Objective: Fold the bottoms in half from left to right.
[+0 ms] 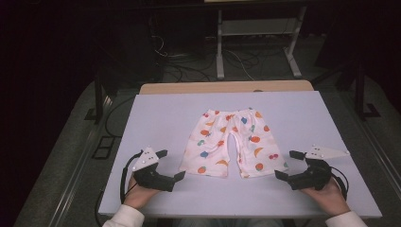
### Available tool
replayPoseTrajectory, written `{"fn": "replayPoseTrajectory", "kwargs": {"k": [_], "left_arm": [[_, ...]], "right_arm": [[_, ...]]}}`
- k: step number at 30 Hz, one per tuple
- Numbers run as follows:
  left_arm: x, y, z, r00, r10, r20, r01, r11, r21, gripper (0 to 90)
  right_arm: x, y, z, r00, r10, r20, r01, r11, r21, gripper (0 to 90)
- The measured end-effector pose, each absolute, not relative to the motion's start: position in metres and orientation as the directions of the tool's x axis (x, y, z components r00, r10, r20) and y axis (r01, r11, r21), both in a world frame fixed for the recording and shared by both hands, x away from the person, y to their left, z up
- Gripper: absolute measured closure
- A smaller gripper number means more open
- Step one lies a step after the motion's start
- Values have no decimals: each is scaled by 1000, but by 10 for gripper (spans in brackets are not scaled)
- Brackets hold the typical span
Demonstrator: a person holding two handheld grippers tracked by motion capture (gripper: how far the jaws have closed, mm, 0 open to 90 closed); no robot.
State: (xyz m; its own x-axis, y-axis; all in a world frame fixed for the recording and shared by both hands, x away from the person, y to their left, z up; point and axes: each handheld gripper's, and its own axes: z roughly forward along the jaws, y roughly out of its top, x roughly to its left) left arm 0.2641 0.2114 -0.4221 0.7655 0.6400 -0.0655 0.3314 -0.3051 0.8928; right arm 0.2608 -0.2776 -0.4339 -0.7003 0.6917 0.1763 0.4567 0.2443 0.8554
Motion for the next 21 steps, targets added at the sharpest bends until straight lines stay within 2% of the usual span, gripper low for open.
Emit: {"fn": "replayPoseTrajectory", "kwargs": {"k": [21], "left_arm": [[264, 212, -422, 766, 638, -71, 333, -299, 894, 0]], "right_arm": [[259, -278, -432, -705, 690, 168, 446, 247, 860, 0]]}}
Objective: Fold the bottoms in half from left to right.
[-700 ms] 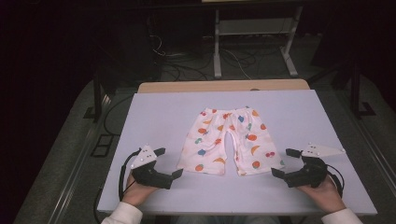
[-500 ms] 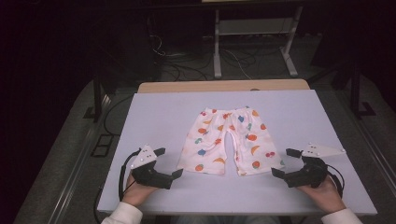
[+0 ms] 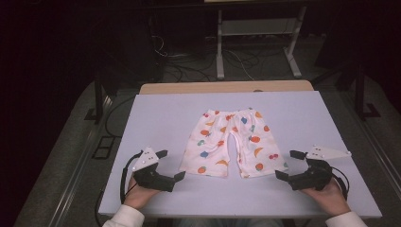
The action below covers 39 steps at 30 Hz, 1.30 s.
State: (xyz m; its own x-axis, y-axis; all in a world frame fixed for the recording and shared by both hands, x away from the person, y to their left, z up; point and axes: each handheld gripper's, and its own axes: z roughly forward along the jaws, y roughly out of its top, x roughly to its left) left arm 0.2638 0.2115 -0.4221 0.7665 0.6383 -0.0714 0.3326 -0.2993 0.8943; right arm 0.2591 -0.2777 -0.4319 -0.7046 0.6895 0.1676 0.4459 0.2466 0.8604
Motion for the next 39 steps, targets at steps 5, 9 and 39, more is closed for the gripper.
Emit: {"fn": "replayPoseTrajectory", "kwargs": {"k": [5, 9, 39], "left_arm": [[264, 211, -422, 768, 636, -73, 334, -300, 894, 0], [263, 210, -422, 768, 636, -72, 334, -302, 893, 0], [263, 209, -422, 772, 631, -72, 331, -302, 894, 0]], "right_arm": [[256, -273, -429, -716, 675, 179, 442, 239, 865, 0], [256, -272, -426, -719, 672, 177, 441, 245, 863, 0], [281, -277, -405, -724, 665, 185, 452, 254, 855, 0]]}}
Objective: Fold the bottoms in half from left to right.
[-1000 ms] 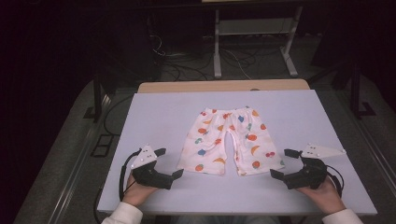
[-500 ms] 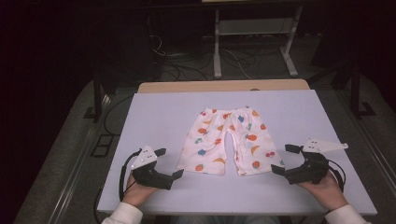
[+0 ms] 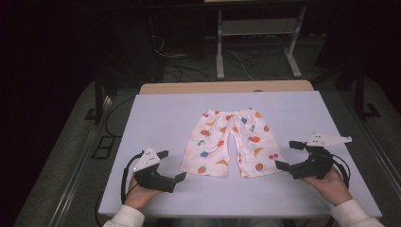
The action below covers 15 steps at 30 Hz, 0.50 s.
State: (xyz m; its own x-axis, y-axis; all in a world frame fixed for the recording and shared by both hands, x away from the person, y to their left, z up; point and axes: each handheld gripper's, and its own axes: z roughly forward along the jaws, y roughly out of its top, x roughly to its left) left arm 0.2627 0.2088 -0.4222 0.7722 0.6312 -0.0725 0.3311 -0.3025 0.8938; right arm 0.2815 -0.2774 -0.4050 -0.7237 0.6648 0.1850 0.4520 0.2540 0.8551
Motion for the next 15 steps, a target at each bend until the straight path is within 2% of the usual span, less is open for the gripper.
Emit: {"fn": "replayPoseTrajectory", "kwargs": {"k": [15], "left_arm": [[263, 209, -422, 775, 628, -73, 330, -303, 894, 0]], "right_arm": [[301, -269, -392, -729, 661, 180, 449, 263, 854, 0]]}}
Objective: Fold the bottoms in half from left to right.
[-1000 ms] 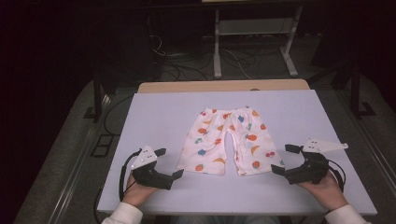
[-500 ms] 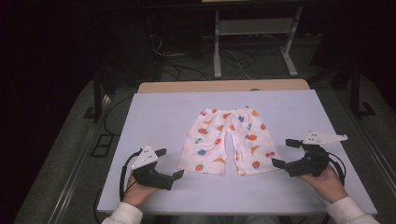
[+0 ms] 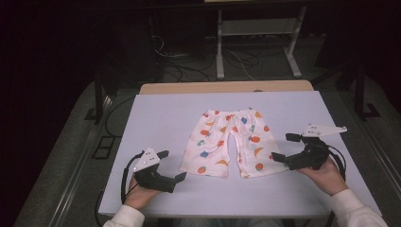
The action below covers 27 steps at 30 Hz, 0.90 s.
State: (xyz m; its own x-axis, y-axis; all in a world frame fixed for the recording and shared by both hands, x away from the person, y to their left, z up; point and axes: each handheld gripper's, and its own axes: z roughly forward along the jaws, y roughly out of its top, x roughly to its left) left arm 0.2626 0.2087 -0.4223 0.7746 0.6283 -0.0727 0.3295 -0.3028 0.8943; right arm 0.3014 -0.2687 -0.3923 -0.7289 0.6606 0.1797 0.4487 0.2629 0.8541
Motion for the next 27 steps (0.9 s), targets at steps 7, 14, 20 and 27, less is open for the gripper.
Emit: {"fn": "replayPoseTrajectory", "kwargs": {"k": [7, 14, 20, 27], "left_arm": [[263, 209, -422, 775, 628, -73, 330, -303, 894, 0], [263, 209, -422, 775, 627, -75, 331, -302, 894, 0], [263, 209, -422, 776, 626, -76, 330, -301, 895, 0], [263, 208, -422, 778, 624, -77, 331, -302, 894, 0]], "right_arm": [[312, -265, -391, -727, 663, 180, 458, 271, 847, 0], [319, -261, -387, -732, 659, 173, 453, 281, 846, 0], [326, -257, -384, -733, 659, 169, 450, 283, 847, 0], [337, -254, -384, -729, 665, 164, 457, 294, 839, 0]]}}
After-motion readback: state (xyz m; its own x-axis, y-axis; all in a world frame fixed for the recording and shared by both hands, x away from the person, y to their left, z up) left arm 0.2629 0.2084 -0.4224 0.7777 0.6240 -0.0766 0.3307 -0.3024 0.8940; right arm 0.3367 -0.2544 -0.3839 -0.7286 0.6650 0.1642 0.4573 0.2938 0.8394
